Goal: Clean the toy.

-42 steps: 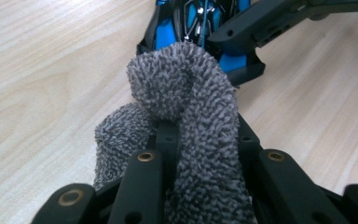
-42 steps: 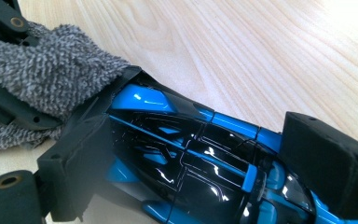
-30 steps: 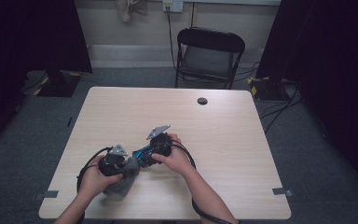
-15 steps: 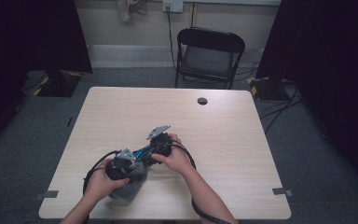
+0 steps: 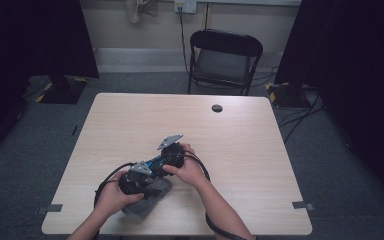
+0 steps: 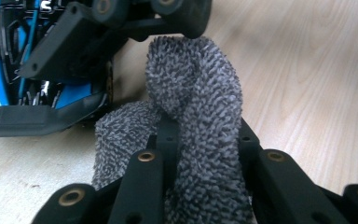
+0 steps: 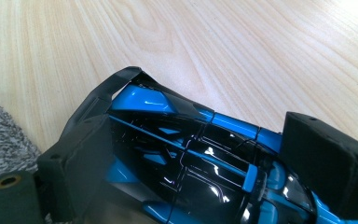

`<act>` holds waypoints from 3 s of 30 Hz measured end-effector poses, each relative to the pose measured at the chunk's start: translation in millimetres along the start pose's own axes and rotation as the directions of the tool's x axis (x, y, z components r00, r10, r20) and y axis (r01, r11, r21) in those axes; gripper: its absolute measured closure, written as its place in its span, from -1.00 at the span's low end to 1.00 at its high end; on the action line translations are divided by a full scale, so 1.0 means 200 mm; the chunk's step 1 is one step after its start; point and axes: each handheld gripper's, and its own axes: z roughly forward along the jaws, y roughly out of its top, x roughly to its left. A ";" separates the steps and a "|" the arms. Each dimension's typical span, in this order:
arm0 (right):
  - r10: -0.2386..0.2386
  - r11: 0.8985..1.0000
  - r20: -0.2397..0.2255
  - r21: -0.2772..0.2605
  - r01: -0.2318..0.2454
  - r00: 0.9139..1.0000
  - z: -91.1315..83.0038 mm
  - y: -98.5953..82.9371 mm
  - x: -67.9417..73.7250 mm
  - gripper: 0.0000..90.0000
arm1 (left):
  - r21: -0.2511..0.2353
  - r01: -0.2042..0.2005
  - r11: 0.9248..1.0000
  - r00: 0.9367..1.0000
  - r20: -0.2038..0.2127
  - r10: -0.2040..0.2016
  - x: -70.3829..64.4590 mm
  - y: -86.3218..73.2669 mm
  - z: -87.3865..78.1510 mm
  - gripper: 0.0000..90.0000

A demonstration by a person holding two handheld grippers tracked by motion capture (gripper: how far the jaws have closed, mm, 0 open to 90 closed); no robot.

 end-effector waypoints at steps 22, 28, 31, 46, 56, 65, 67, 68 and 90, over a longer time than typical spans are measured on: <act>-0.006 1.000 0.001 -0.008 0.006 1.000 0.00 0.00 0.00 -0.79 | -0.140 0.121 0.983 0.982 -0.131 -0.140 0.26 -0.11 -0.32 0.59; -0.003 1.000 -0.001 -0.008 0.003 1.000 0.00 0.00 0.00 -0.79 | -0.154 0.126 0.980 0.974 -0.168 -0.152 0.32 -0.14 -0.34 0.59; -0.002 1.000 -0.001 -0.005 0.002 1.000 0.00 0.00 0.00 -0.79 | -0.157 0.122 0.980 0.970 -0.190 -0.152 0.35 -0.16 -0.35 0.59; -0.001 1.000 -0.002 -0.003 0.001 1.000 0.00 0.00 0.00 -0.79 | -0.163 0.157 0.974 0.951 -0.242 -0.194 0.47 -0.21 -0.28 0.58; 0.000 1.000 -0.001 -0.002 0.000 1.000 0.00 0.00 0.00 -0.79 | -0.141 0.150 0.979 0.960 -0.216 -0.178 0.43 -0.16 -0.20 0.56; -0.002 1.000 -0.001 0.003 0.002 1.000 0.00 0.00 0.00 -0.79 | -0.129 0.134 0.982 0.971 -0.181 -0.157 0.39 -0.14 -0.16 0.55; -0.002 1.000 0.000 0.001 0.002 1.000 0.00 0.00 0.00 -0.79 | -0.123 0.123 0.985 0.974 -0.177 -0.143 0.38 -0.13 -0.15 0.55; -0.001 1.000 -0.001 0.000 0.001 1.000 0.00 0.00 0.00 -0.79 | -0.121 0.125 0.985 0.975 -0.171 -0.145 0.37 -0.13 -0.15 0.55; -0.002 1.000 -0.001 0.006 0.002 1.000 0.00 0.00 0.00 -0.79 | -0.095 0.113 0.989 0.987 -0.103 -0.123 0.27 -0.15 -0.13 0.54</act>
